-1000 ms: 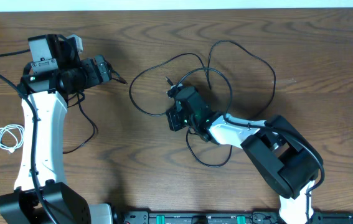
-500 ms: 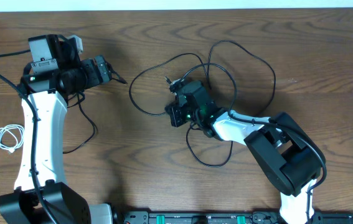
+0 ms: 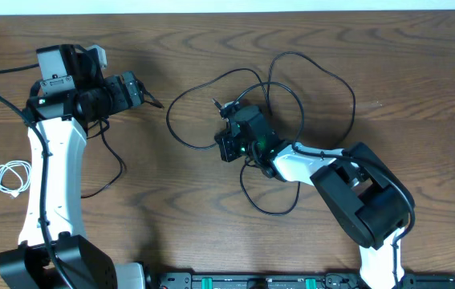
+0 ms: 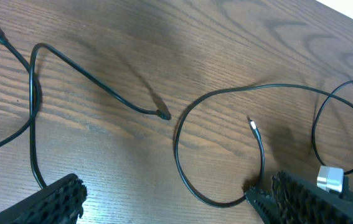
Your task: Untangle cables
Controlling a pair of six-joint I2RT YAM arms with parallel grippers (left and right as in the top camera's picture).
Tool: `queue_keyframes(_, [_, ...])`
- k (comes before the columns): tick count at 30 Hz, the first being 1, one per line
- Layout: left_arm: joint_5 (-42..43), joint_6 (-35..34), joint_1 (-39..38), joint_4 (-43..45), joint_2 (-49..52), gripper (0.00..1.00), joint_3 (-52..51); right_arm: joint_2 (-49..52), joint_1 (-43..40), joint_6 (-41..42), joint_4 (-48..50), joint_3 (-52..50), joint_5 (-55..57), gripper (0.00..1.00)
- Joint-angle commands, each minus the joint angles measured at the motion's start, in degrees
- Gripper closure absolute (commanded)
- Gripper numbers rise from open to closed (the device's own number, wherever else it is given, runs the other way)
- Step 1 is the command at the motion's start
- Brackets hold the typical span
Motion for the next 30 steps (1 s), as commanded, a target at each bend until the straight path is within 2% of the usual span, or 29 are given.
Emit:
queue_keyframes(1, [0.7,0.7,-0.1,0.1,-1.0,0.04,-0.1,1.0,0.1,-0.5,-0.4,-0.2,3.2,0.99])
queue_keyframes(11, [0.7,0.7,-0.1,-0.3,-1.0,0.04,-0.1,1.1,-1.0,-0.2,-5.5,-0.2,6.4,0.99])
queue_keyframes(21, [0.7,0.7,-0.1,-0.3,-1.0,0.04,-0.1,-1.1,-8.2,0.8,-11.5,-0.1,6.8,0.99])
queue_keyframes(30, [0.7,0.7,-0.1,-0.1,-1.0,0.04,-0.1,-3.0,-13.8,-1.4,-22.7,-0.1,19.2,0.99])
